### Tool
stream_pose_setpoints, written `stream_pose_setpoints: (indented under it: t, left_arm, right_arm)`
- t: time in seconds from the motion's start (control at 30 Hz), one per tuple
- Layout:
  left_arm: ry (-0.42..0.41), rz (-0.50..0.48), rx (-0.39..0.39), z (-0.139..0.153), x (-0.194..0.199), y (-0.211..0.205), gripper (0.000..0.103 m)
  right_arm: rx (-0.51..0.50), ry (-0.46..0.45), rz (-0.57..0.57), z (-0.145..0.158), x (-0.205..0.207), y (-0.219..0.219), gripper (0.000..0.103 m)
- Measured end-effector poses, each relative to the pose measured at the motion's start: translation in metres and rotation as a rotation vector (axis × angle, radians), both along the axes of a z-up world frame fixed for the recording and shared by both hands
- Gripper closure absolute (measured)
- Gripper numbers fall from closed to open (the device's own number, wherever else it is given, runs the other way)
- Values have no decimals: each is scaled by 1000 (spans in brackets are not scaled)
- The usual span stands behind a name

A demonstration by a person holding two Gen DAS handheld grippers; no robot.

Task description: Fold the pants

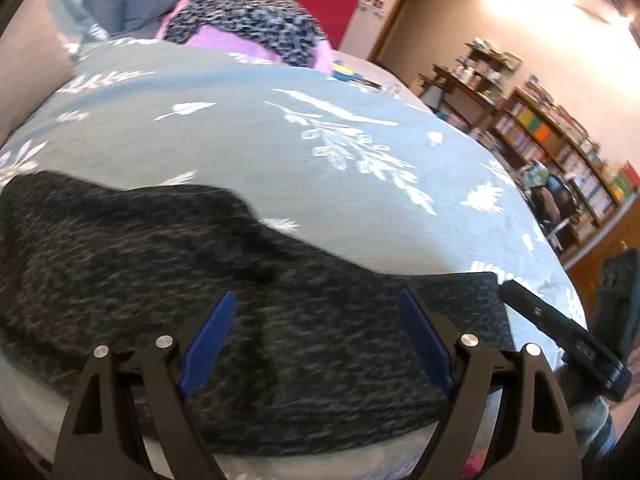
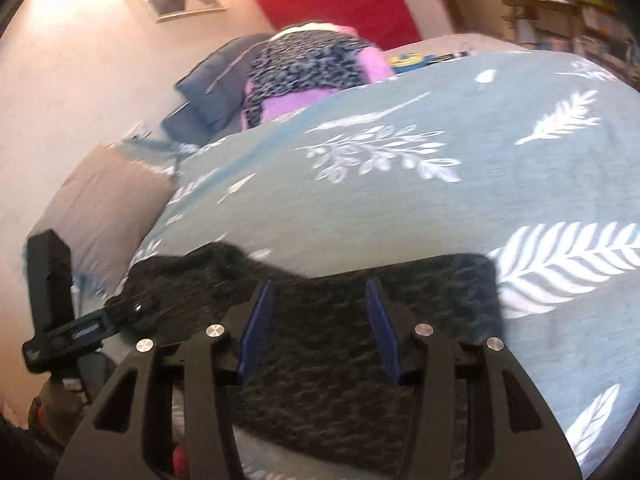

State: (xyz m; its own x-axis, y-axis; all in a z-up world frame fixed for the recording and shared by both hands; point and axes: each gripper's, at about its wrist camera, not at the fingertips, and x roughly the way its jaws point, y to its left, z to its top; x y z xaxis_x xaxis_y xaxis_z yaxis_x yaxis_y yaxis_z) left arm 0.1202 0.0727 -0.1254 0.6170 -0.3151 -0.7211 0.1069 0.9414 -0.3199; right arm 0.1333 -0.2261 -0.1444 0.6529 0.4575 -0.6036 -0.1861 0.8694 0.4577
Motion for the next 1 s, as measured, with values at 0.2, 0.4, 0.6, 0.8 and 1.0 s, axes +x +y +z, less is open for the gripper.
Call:
stream_pose_setpoints:
  t: [0.2, 0.4, 0.6, 0.8, 1.0]
  left_arm:
    - [40, -43, -5, -27, 29, -29, 20]
    - [42, -67, 110, -60, 40, -44, 20]
    - [11, -99, 149, -70, 39, -49, 20]
    - [13, -106, 151, -69, 31, -48, 20]
    - [44, -58, 101, -55, 17, -30, 20]
  right_arm:
    - [-13, 14, -33, -15, 22, -16, 53]
    - [-42, 90, -55, -50, 40, -18, 53]
    - [-104, 100, -53, -73, 43, -10, 53]
    - [-55, 67, -72, -51, 28, -19, 53]
    - [-128, -1, -88, -26, -10, -30, 53]
